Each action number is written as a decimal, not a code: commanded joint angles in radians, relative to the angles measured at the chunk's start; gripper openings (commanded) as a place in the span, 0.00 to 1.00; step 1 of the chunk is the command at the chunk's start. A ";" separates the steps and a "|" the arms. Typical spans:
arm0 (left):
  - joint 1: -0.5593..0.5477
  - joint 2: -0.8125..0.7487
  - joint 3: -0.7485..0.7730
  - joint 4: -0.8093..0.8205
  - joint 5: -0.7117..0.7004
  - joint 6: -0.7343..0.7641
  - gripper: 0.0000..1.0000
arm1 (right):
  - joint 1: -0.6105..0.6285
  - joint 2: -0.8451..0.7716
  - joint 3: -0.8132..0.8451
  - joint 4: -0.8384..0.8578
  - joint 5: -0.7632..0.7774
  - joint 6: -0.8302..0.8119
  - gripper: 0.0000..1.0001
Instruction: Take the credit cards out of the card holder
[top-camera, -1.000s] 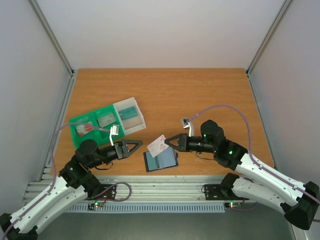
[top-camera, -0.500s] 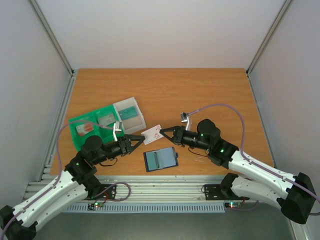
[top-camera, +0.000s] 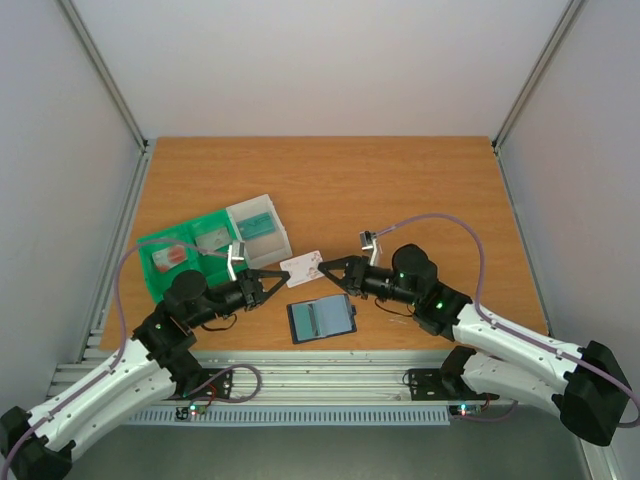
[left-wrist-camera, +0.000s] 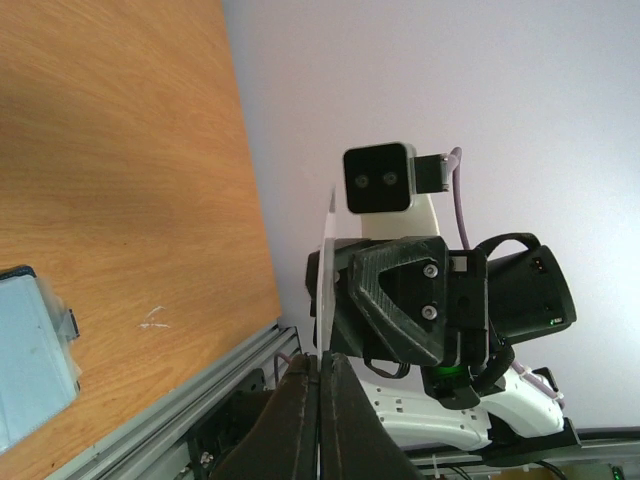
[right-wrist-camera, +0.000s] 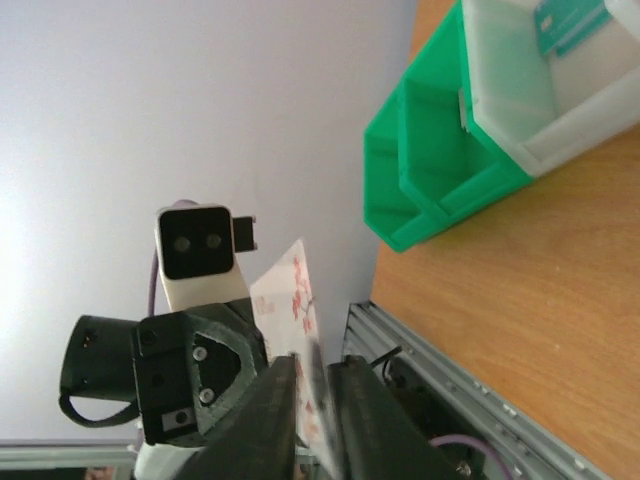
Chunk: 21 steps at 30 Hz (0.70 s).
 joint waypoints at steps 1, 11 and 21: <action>-0.003 -0.008 0.015 -0.047 -0.036 0.067 0.00 | 0.003 -0.032 -0.002 -0.041 -0.015 -0.049 0.28; 0.072 0.116 0.190 -0.351 0.026 0.280 0.01 | 0.003 -0.155 0.013 -0.321 -0.004 -0.197 0.92; 0.400 0.250 0.340 -0.565 0.236 0.473 0.01 | 0.003 -0.177 0.074 -0.491 -0.034 -0.306 0.98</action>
